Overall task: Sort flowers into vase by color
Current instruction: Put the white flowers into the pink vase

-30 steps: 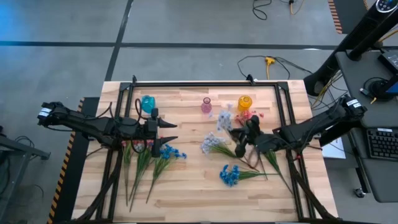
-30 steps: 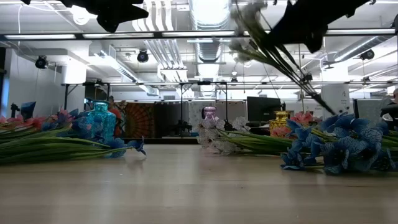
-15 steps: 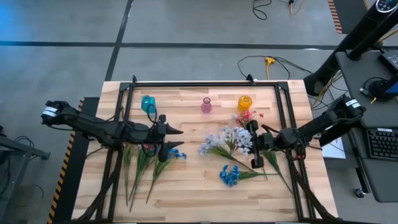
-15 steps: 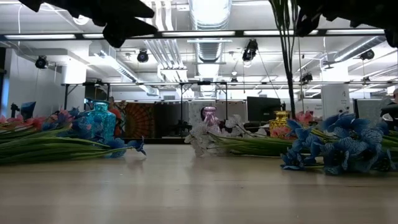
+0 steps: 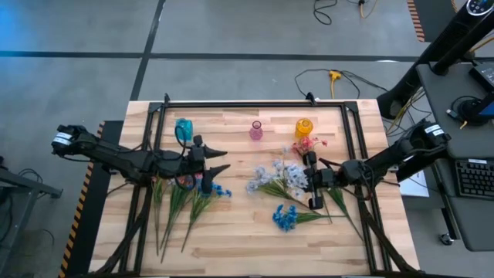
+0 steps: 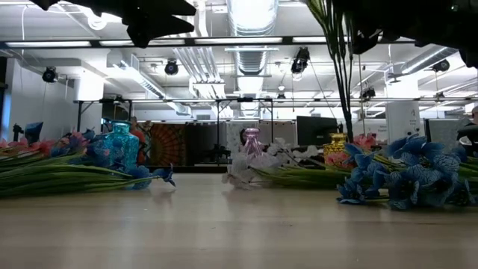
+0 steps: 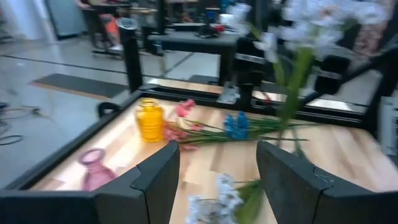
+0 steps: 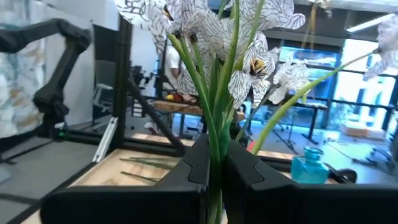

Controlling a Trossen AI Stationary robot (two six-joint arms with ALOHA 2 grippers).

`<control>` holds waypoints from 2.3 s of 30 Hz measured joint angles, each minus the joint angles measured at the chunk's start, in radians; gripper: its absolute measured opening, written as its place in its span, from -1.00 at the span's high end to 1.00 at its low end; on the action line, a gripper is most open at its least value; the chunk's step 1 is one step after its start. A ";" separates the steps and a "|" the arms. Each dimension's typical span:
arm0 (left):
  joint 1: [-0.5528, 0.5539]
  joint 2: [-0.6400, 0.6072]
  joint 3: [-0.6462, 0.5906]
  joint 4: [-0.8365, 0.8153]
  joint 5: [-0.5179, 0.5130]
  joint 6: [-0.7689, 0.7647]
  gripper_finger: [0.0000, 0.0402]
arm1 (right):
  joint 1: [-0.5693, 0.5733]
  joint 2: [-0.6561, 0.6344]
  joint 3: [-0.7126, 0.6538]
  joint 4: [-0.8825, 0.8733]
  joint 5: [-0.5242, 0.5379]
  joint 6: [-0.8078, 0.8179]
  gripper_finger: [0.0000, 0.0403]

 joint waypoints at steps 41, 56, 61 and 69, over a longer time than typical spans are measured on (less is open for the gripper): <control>-0.005 -0.123 0.000 -0.374 0.007 0.040 0.02 | -0.382 0.313 0.410 0.133 -0.005 0.052 0.94; -0.005 -0.191 0.000 -0.481 0.005 0.074 0.02 | -0.632 0.270 0.722 -0.396 -0.014 0.041 0.94; -0.005 -0.189 0.000 -0.478 0.001 0.023 0.02 | -0.679 0.230 0.686 -0.404 -0.100 0.077 0.94; -0.006 -0.158 0.000 -0.462 0.000 -0.014 0.02 | -0.732 0.215 0.630 -0.275 -0.119 0.133 0.94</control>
